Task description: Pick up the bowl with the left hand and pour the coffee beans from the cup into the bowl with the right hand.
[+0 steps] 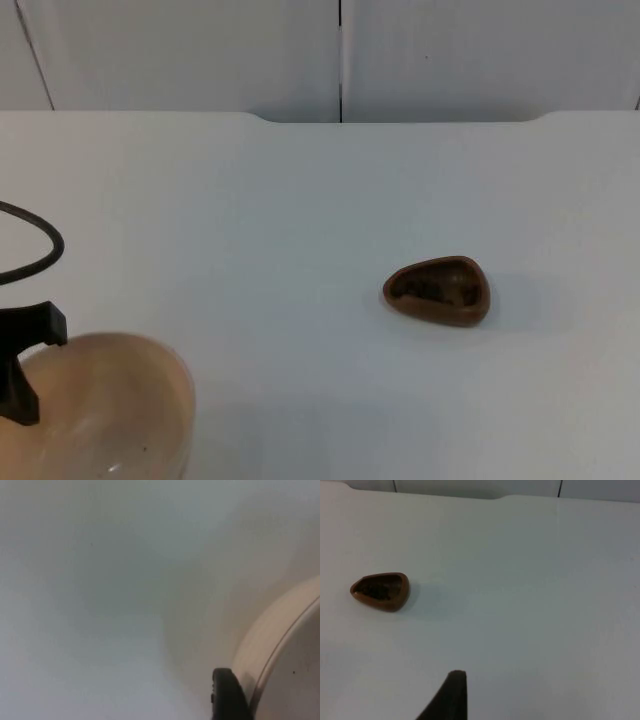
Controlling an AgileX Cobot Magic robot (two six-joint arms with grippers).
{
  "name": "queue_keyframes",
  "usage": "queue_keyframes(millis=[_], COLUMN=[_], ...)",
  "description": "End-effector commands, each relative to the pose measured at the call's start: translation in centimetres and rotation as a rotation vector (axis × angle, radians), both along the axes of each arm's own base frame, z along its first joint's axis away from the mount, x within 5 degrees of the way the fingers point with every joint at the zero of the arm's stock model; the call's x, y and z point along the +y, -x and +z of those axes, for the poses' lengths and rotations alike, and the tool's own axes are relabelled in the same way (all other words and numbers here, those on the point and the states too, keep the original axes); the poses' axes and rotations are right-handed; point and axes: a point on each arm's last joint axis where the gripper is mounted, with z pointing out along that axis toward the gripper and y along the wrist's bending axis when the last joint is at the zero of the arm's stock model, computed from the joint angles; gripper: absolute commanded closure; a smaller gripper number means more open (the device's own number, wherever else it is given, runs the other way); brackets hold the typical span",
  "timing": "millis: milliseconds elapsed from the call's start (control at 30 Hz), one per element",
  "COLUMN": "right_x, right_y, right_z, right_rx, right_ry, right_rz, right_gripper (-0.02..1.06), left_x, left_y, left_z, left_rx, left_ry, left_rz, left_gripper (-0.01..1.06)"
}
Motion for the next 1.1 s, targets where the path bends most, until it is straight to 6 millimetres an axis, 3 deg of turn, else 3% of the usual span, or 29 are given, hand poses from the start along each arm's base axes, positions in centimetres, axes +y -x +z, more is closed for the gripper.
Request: queue_keyframes(millis=[0, 333, 800, 1067], right_x=[0.0, 0.0, 0.0, 0.0], right_y=[0.0, 0.0, 0.0, 0.0], right_z=[0.0, 0.0, 0.0, 0.0], right_rx=[-0.008, -0.008, -0.008, -0.008], right_ry=[-0.001, -0.001, -0.001, -0.001], right_rz=[-0.003, -0.003, -0.003, -0.003], right_gripper=[-0.01, -0.01, -0.01, -0.01], left_x=[0.0, 0.0, -0.3, -0.6], left_y=[0.2, 0.2, 0.3, -0.6], left_z=[-0.1, -0.1, 0.3, 3.1], left_rx=[0.009, 0.011, 0.061, -0.015], left_ry=[0.000, 0.002, 0.040, 0.067], left_rz=[0.003, 0.005, 0.016, -0.004], left_gripper=[0.66, 1.05, 1.05, 1.05])
